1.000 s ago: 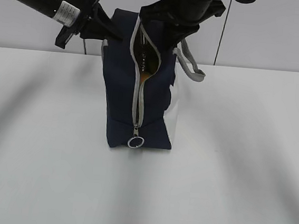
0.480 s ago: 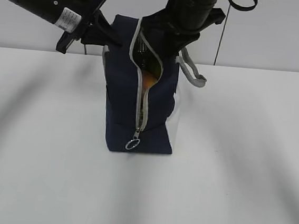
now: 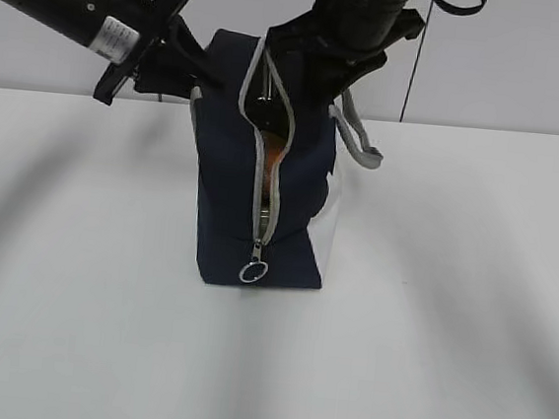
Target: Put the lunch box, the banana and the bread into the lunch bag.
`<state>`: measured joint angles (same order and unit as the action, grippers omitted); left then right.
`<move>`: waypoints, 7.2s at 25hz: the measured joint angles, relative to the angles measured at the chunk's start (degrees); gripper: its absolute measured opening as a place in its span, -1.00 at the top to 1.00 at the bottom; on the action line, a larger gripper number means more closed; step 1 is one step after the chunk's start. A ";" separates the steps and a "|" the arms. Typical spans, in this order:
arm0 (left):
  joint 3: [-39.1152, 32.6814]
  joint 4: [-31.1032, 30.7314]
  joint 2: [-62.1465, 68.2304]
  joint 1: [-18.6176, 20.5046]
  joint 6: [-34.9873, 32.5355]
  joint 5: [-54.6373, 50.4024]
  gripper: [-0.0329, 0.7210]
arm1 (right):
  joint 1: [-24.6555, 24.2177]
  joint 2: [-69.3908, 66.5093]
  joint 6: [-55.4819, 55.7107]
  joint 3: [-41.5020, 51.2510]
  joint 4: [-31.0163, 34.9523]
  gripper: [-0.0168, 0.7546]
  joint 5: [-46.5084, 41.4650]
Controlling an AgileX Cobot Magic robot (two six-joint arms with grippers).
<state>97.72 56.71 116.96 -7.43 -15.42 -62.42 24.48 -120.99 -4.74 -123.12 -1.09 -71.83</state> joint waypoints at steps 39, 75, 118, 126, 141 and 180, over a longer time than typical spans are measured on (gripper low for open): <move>0.43 -27.64 -26.38 -6.19 11.83 -9.16 -0.23 | 2.62 62.09 -42.83 92.77 38.30 -0.32 70.39; 0.37 -32.19 -24.98 -6.32 11.83 -9.18 -0.23 | -11.17 17.27 42.69 86.77 -60.95 0.01 116.82; -10.30 -35.67 -22.88 -6.32 10.53 -5.39 -0.13 | -8.70 0.38 28.96 74.12 -62.29 0.01 125.26; -10.30 -35.71 -22.88 -6.32 10.52 -5.39 -0.10 | -7.35 0.38 28.96 74.12 -62.19 0.00 124.57; -10.30 -36.05 -22.88 -6.32 10.36 -5.39 -0.10 | -6.18 0.26 29.23 73.01 -61.52 0.01 120.52; -10.30 -36.32 -22.88 -6.32 10.36 -5.30 -0.10 | -7.52 5.29 35.12 73.01 -65.75 1.00 115.09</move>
<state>87.42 20.39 94.08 -13.75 -5.07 -67.72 16.96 -115.71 30.39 -50.12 -66.84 43.26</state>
